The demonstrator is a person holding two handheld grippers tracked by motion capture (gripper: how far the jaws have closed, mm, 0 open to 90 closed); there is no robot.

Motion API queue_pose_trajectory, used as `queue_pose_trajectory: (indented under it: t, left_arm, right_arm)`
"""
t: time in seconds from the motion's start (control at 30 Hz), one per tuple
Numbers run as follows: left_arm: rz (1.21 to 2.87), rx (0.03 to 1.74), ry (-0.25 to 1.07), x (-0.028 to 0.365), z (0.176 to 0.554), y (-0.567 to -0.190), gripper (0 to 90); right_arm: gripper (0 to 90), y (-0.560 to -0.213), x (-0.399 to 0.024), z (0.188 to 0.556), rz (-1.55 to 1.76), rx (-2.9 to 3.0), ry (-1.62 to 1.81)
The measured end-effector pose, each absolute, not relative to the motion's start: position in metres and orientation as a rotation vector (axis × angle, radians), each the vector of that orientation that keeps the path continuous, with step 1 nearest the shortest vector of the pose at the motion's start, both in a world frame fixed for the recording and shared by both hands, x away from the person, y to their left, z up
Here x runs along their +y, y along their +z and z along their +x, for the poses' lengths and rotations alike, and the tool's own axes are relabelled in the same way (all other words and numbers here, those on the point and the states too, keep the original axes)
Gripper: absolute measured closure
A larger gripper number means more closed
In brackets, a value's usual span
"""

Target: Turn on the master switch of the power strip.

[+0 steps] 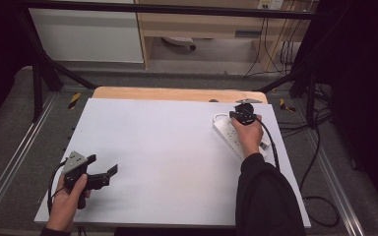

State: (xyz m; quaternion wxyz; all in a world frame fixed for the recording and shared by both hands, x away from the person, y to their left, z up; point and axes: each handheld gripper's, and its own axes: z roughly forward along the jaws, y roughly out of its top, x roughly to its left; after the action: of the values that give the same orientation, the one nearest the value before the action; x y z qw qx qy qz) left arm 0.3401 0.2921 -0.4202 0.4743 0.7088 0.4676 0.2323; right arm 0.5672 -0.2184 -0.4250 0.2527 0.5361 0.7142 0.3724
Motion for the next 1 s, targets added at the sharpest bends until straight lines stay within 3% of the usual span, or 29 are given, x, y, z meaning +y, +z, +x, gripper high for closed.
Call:
queue_pose_trajectory:
  t: [1.0]
  left_arm:
    - [1.736, 1.142, 0.567, 0.2923, 0.3400, -0.4202, 6.3]
  right_arm:
    - [90.0, -0.4287, -0.2155, 0.5674, 1.460, 2.004, 0.970]
